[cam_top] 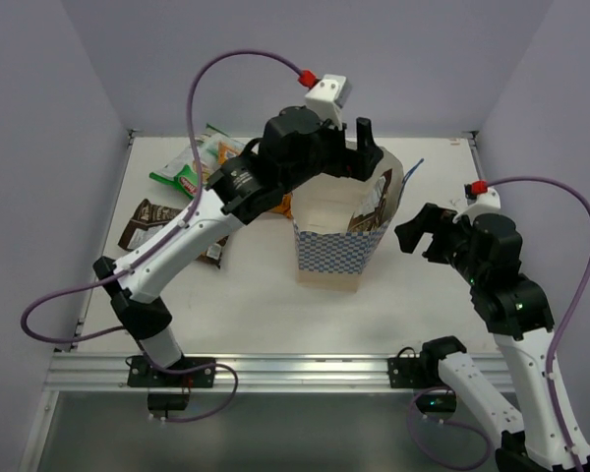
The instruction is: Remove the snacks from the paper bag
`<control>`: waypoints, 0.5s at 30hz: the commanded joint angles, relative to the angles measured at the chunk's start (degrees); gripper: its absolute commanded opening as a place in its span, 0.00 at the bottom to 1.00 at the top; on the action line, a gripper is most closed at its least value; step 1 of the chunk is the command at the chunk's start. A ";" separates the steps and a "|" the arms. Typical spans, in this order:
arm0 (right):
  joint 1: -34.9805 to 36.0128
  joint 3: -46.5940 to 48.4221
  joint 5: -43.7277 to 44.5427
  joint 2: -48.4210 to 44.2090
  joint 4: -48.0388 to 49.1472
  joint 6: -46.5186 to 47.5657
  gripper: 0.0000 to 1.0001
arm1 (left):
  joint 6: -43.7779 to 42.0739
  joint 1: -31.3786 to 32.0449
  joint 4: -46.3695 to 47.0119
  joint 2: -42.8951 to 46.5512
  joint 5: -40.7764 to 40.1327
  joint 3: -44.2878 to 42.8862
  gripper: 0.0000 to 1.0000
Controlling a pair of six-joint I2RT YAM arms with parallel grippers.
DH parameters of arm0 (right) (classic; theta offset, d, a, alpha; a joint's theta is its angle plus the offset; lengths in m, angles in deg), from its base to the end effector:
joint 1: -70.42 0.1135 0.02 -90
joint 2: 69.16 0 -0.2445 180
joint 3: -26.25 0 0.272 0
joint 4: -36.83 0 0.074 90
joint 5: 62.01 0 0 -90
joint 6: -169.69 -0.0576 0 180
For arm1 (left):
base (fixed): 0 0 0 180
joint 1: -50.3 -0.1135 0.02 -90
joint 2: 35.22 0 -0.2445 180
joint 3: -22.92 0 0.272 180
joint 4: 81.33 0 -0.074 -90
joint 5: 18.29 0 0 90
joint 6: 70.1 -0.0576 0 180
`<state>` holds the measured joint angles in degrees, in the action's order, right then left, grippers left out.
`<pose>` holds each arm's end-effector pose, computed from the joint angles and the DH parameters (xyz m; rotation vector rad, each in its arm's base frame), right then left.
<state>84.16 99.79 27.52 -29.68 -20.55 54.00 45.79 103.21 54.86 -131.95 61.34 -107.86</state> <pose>0.1723 0.0426 0.3692 0.2035 1.9959 0.4530 0.2512 -0.3150 0.4865 0.2883 1.7927 -0.8414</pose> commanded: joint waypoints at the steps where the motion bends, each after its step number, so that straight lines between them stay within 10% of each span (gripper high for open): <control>1: -0.29 -0.68 1.96 -0.99 0.00 -1.11 0.99 | -0.84 3.16 0.39 -2.85 -0.70 -3.43 0.93; 15: -0.29 -1.99 2.23 -3.27 -1.59 -2.34 0.99 | -1.81 5.10 -0.66 -14.71 -1.41 -2.11 0.86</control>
<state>84.16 98.19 28.59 -32.24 -21.87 52.58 45.38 108.34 54.36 -145.72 60.79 -108.76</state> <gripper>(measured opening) 0.990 0.868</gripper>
